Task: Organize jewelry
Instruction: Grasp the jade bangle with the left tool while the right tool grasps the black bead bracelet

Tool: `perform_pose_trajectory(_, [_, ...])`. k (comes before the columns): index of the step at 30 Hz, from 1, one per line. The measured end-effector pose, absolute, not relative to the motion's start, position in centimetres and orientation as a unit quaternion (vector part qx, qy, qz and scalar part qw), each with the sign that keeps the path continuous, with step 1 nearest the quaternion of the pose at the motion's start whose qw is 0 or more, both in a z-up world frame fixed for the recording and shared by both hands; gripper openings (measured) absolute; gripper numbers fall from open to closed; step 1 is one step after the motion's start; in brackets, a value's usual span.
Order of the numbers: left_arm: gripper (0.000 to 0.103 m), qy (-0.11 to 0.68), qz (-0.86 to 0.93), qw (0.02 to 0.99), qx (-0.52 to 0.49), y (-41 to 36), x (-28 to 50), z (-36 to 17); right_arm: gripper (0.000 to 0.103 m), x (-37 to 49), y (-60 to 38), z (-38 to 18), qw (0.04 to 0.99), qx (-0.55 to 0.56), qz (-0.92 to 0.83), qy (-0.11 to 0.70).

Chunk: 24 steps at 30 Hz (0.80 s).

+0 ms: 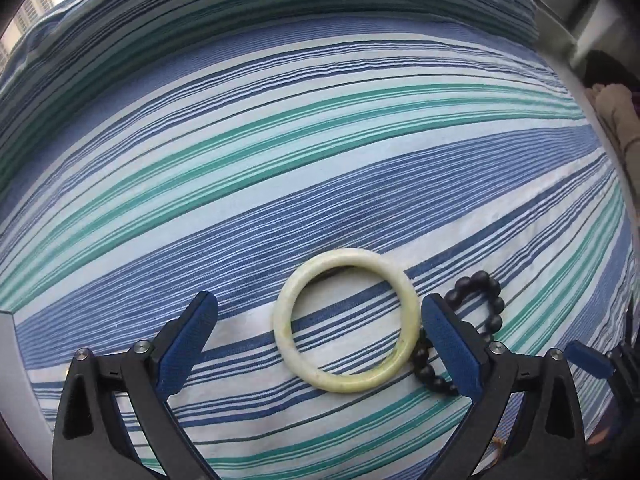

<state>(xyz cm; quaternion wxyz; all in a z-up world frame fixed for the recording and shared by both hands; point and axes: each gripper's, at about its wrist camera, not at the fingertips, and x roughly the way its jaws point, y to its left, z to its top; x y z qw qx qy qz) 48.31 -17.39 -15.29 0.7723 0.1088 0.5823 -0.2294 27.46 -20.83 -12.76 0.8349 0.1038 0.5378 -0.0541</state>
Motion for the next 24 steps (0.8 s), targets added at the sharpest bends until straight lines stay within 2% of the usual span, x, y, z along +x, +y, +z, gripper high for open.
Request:
perform_pose_trajectory(3, [0.103, 0.6, -0.207, 0.766, 0.106, -17.8, 49.0, -16.4, 0.066, 26.8, -21.3, -12.6, 0.836, 0.104, -0.06, 0.535])
perform_pose_trajectory(12, [0.1, 0.608, -0.186, 0.772, 0.022, -11.9, 47.8, -16.1, 0.066, 26.7, -20.7, -11.4, 0.844, 0.095, -0.037, 0.526])
perform_pose_trajectory(14, [0.096, 0.61, -0.177, 0.772, 0.004, -10.6, 47.4, -16.3, 0.066, 27.1, -20.5, -11.4, 0.846, 0.09, -0.031, 0.525])
perform_pose_trajectory(15, [0.09, 0.605, -0.17, 0.778, 0.006, -10.0, 47.4, -16.2, 0.066, 27.1, -20.7, -11.3, 0.846, 0.088, -0.031, 0.525])
perform_pose_trajectory(16, [0.076, 0.601, -0.165, 0.782, 0.009, -9.5, 47.1, -16.0, 0.066, 27.3, -20.8, -11.4, 0.846, 0.087, -0.034, 0.526])
perform_pose_trajectory(18, [0.059, 0.597, -0.147, 0.788, 0.026, -9.1, 47.3, -16.0, 0.066, 28.0, -21.7, -11.8, 0.841, 0.09, -0.036, 0.533])
perform_pose_trajectory(21, [0.046, 0.592, -0.135, 0.791, 0.077, -9.8, 47.1, -15.9, 0.066, 28.7, -22.2, -11.8, 0.84, 0.088, -0.037, 0.533])
perform_pose_trajectory(23, [0.018, 0.59, -0.137, 0.792, 0.082, -10.1, 46.9, -15.8, 0.066, 29.3, -22.2, -11.7, 0.841, 0.08, -0.032, 0.534])
perform_pose_trajectory(24, [0.009, 0.592, -0.134, 0.79, 0.09, -10.3, 46.8, -15.7, 0.066, 29.6, -22.0, -11.6, 0.841, 0.078, -0.028, 0.535])
